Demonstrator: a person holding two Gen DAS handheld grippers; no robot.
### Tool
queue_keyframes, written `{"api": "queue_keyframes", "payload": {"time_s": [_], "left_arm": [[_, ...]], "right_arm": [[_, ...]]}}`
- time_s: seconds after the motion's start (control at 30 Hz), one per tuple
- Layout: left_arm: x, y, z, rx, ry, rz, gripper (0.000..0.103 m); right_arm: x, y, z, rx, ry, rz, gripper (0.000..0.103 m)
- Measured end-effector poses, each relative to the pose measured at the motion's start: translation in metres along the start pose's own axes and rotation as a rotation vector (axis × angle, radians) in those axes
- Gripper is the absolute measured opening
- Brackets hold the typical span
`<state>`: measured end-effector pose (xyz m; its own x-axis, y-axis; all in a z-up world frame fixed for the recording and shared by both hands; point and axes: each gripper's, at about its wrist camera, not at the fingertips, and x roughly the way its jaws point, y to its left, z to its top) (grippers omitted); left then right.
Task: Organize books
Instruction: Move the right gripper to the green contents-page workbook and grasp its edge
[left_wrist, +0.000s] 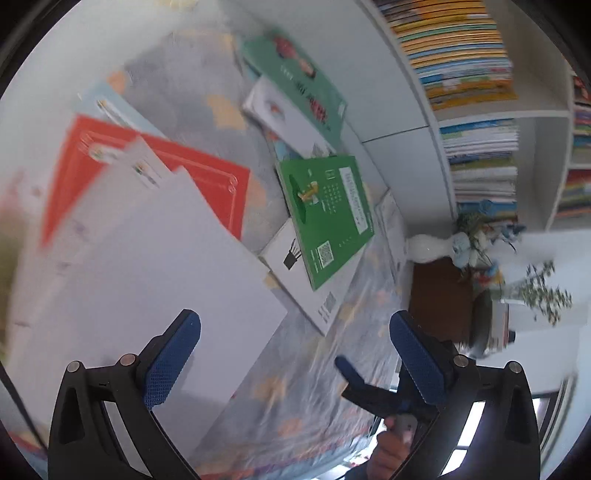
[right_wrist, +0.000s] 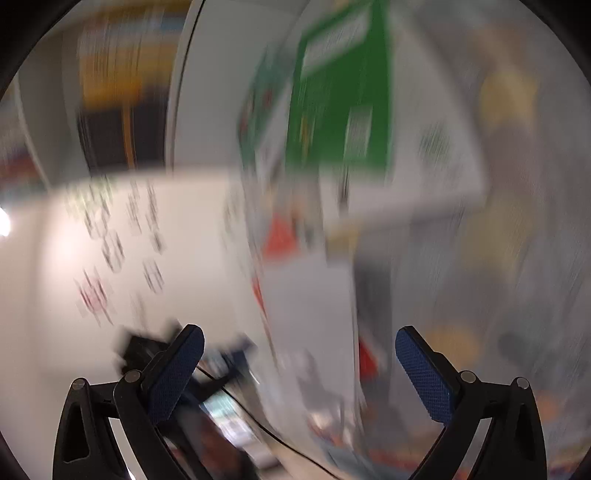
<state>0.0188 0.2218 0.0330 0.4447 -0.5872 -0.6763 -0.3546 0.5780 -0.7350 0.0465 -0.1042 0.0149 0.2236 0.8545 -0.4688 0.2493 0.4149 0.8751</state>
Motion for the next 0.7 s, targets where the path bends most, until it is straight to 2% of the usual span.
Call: {"api": "queue_keyframes", "payload": {"time_s": [0.13, 0.23, 0.3, 0.33, 0.43, 0.53, 0.63, 0.67, 0.7], "left_arm": [[0.012, -0.014, -0.016, 0.064, -0.083, 0.072, 0.102], [0.014, -0.022, -0.023, 0.146, -0.092, 0.171, 0.102], [0.009, -0.018, -0.026, 0.157, -0.109, 0.184, 0.102], [0.006, -0.015, -0.028, 0.154, -0.126, 0.184, 0.102], [-0.004, -0.015, -0.041, 0.193, -0.197, 0.232, 0.102], [-0.014, -0.052, -0.069, 0.39, -0.305, 0.253, 0.102], [-0.019, -0.08, -0.09, 0.487, -0.351, 0.266, 0.102], [-0.019, -0.086, -0.095, 0.492, -0.349, 0.245, 0.102], [-0.018, -0.089, -0.098, 0.489, -0.341, 0.22, 0.102]], "right_arm": [[-0.004, -0.027, 0.047, 0.148, -0.09, 0.081, 0.103], [0.001, -0.039, 0.071, 0.204, -0.123, 0.143, 0.103], [0.004, -0.035, 0.082, 0.188, -0.133, 0.112, 0.103], [0.007, -0.025, 0.084, 0.155, -0.138, 0.066, 0.103], [-0.003, 0.016, 0.097, -0.078, -0.192, -0.13, 0.103], [-0.004, 0.077, 0.104, -0.496, -0.28, -0.408, 0.103], [0.046, 0.143, 0.107, -0.997, -0.222, -0.695, 0.103], [0.063, 0.155, 0.108, -1.075, -0.193, -0.75, 0.103], [0.085, 0.166, 0.114, -1.133, -0.127, -0.793, 0.103]]}}
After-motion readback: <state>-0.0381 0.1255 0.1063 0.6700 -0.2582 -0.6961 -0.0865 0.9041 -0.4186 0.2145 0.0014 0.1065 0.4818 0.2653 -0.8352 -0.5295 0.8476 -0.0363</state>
